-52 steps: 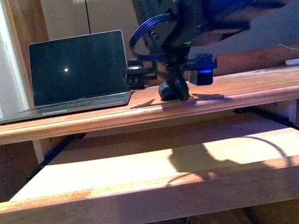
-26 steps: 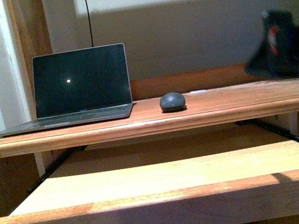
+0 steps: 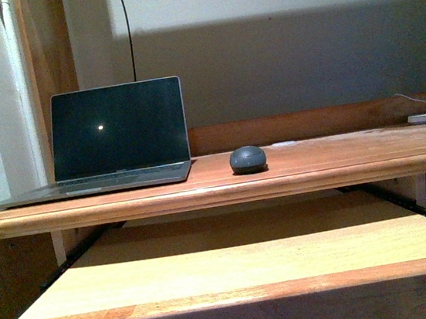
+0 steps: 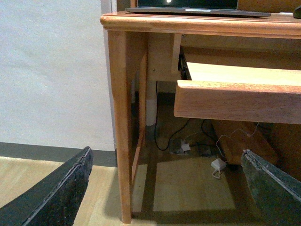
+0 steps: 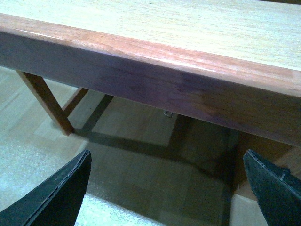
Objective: Place mouse
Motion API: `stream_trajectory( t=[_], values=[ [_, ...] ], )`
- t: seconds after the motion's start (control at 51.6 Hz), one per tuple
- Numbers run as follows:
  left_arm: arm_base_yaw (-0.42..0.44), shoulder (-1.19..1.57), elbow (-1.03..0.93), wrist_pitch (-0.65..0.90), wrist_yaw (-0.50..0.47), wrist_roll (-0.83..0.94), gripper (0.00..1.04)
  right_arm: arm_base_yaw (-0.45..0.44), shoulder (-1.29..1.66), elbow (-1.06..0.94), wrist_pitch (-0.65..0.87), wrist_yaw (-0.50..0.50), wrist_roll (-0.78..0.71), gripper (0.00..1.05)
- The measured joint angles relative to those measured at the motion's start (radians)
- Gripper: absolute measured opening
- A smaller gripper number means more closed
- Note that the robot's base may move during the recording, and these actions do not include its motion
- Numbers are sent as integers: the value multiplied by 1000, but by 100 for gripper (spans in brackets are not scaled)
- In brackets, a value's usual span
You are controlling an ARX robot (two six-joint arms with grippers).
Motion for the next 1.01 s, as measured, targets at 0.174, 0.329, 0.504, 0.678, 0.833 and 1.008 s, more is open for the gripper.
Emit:
stream_trajectory(
  t=[0.174, 0.329, 0.504, 0.678, 0.833, 1.008],
  values=[
    [0, 0, 0, 0, 0, 0, 97, 100, 183, 100, 108, 110, 5, 97],
    [0, 0, 0, 0, 0, 0, 97, 153, 310, 193, 144, 180, 27, 97],
    [0, 0, 0, 0, 0, 0, 97, 185, 505, 374, 165, 289, 60, 97],
    [0, 0, 0, 0, 0, 0, 97, 203, 671, 586, 135, 372, 101, 97],
    [0, 0, 0, 0, 0, 0, 97, 206, 762, 709, 109, 422, 124, 97],
    [0, 0, 0, 0, 0, 0, 97, 206, 838, 822, 74, 439, 138, 97]
  ],
)
